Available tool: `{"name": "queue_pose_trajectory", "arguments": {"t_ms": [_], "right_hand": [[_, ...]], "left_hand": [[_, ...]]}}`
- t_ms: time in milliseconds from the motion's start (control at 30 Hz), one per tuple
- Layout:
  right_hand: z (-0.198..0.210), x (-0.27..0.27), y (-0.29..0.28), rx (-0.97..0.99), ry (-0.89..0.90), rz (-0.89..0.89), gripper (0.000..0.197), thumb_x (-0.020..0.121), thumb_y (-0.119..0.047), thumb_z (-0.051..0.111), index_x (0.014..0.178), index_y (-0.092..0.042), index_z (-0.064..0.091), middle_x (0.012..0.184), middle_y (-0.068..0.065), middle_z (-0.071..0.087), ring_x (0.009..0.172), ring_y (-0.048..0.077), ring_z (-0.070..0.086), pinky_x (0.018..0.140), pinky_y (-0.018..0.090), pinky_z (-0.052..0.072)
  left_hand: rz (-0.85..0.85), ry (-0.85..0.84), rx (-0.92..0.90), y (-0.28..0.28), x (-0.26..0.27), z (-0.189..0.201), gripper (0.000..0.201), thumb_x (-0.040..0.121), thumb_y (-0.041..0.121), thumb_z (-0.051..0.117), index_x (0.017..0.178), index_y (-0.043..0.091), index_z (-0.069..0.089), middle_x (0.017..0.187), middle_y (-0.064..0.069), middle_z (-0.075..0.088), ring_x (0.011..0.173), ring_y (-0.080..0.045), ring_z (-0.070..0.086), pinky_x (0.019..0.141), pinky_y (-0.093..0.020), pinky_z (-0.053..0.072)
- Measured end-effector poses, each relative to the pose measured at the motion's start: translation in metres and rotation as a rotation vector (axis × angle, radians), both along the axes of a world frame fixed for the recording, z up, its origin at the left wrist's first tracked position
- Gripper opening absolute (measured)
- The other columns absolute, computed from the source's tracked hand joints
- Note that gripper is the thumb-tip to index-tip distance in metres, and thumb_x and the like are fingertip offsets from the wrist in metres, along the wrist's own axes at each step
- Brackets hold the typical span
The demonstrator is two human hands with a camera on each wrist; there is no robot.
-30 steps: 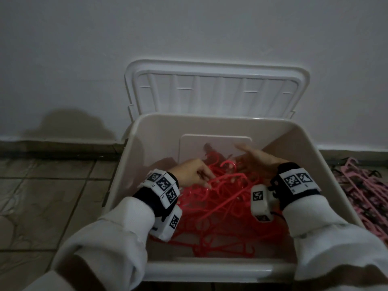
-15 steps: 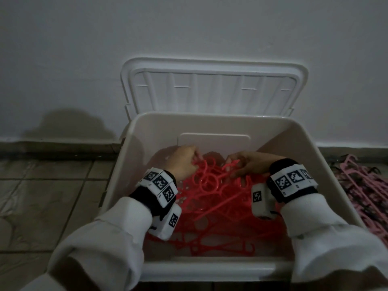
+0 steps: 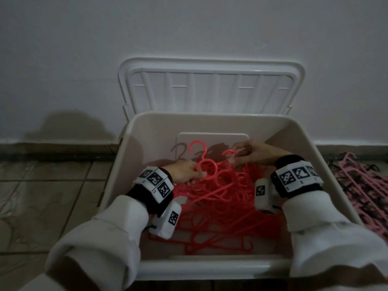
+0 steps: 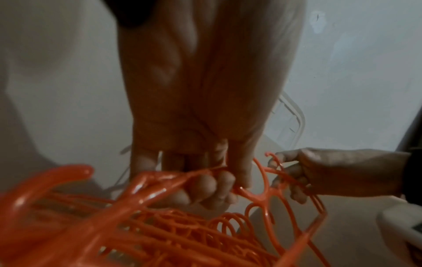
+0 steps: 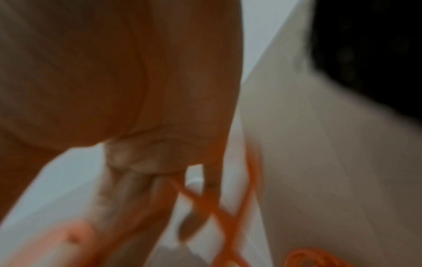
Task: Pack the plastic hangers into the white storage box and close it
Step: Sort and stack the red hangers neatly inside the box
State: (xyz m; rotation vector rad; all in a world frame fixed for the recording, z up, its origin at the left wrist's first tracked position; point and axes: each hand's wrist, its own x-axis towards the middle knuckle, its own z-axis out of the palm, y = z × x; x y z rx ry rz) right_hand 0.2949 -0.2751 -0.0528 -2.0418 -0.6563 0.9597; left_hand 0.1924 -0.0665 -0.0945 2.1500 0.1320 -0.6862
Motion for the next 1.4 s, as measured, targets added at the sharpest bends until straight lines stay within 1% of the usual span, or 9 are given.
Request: {"name": "queue_pose_trajectory", "arguments": {"t_ms": [167, 267, 400, 533, 733, 967, 1200, 1267, 1400], "right_hand": [[-0.013, 0.008, -0.004, -0.178, -0.101, -0.125, 0.024, 0.096, -0.023, 0.048, 0.107, -0.004, 0.058, 0.093, 0.010, 0.064, 0.081, 0.019, 0.058, 0.061, 0.010, 0.048], [-0.023, 0.013, -0.012, -0.376, -0.152, 0.027, 0.011, 0.092, -0.024, 0.057, 0.086, -0.021, 0.065, 0.087, 0.000, 0.068, 0.082, 0.017, 0.061, 0.078, 0.026, 0.049], [-0.025, 0.018, -0.015, -0.477, -0.139, 0.100, 0.016, 0.088, -0.018, 0.062, 0.077, -0.028, 0.068, 0.078, -0.003, 0.068, 0.075, 0.012, 0.061, 0.081, 0.030, 0.048], [-0.031, 0.017, -0.013, -0.639, -0.071, 0.211, 0.026, 0.082, -0.005, 0.066, 0.107, -0.010, 0.068, 0.088, -0.005, 0.069, 0.074, 0.007, 0.060, 0.077, 0.024, 0.049], [-0.045, 0.013, -0.004, -0.704, -0.089, 0.258, 0.026, 0.083, -0.017, 0.067, 0.109, -0.017, 0.063, 0.085, -0.003, 0.065, 0.064, 0.004, 0.059, 0.070, 0.028, 0.052], [-0.044, 0.011, -0.009, -0.663, -0.093, 0.266, 0.015, 0.085, -0.010, 0.064, 0.086, -0.024, 0.058, 0.074, -0.012, 0.054, 0.068, 0.005, 0.050, 0.072, 0.027, 0.044], [-0.036, 0.013, -0.012, -0.433, -0.084, 0.090, 0.026, 0.087, -0.010, 0.063, 0.113, -0.014, 0.061, 0.088, -0.002, 0.062, 0.082, 0.017, 0.057, 0.079, 0.031, 0.048], [-0.031, 0.013, -0.013, -0.375, -0.035, 0.066, 0.014, 0.086, -0.019, 0.065, 0.099, -0.022, 0.062, 0.089, 0.000, 0.065, 0.088, 0.019, 0.060, 0.089, 0.036, 0.048], [-0.025, 0.012, -0.017, -0.247, 0.060, -0.033, 0.018, 0.081, -0.018, 0.070, 0.098, -0.022, 0.064, 0.101, 0.007, 0.067, 0.090, 0.022, 0.062, 0.082, 0.033, 0.051]], "left_hand": [[0.009, 0.007, 0.170, 0.009, -0.002, 0.000, 0.050, 0.090, 0.051, 0.048, 0.093, 0.004, 0.063, 0.080, -0.004, 0.064, 0.070, -0.017, 0.060, 0.056, -0.014, 0.045], [0.023, 0.048, 0.211, 0.010, -0.003, -0.003, 0.076, 0.078, 0.071, 0.045, 0.108, 0.003, 0.064, 0.097, -0.007, 0.070, 0.084, -0.025, 0.066, 0.075, -0.029, 0.050], [0.019, 0.095, 0.228, 0.007, -0.003, 0.000, 0.061, 0.084, 0.060, 0.050, 0.097, 0.002, 0.065, 0.076, -0.005, 0.063, 0.060, -0.015, 0.054, 0.057, -0.022, 0.043], [0.033, 0.121, 0.064, 0.005, -0.004, 0.003, 0.013, 0.093, 0.023, 0.056, 0.084, 0.014, 0.056, 0.067, 0.001, 0.052, 0.038, 0.001, 0.045, 0.038, -0.011, 0.034], [0.021, 0.108, 0.154, 0.005, -0.002, 0.002, 0.033, 0.094, 0.040, 0.051, 0.080, 0.011, 0.058, 0.073, -0.003, 0.058, 0.056, -0.011, 0.047, 0.049, -0.019, 0.037], [0.186, 0.170, 0.086, 0.003, 0.000, 0.000, 0.035, 0.090, 0.043, 0.054, 0.084, 0.008, 0.056, 0.062, -0.002, 0.050, 0.050, -0.013, 0.043, 0.048, -0.020, 0.036], [0.112, -0.007, 0.075, -0.006, 0.001, 0.002, 0.022, 0.092, 0.033, 0.056, 0.099, 0.014, 0.063, 0.096, -0.021, 0.065, 0.079, -0.022, 0.064, 0.046, -0.007, 0.039], [0.110, -0.059, 0.041, -0.007, 0.001, 0.005, 0.022, 0.094, 0.031, 0.052, 0.081, 0.017, 0.063, 0.087, -0.015, 0.064, 0.058, -0.004, 0.061, 0.047, -0.006, 0.041], [0.293, -0.082, -0.149, -0.005, -0.001, 0.001, 0.031, 0.099, 0.019, 0.044, 0.069, 0.009, 0.048, 0.053, -0.002, 0.057, 0.034, -0.005, 0.055, 0.036, -0.015, 0.044]]}}
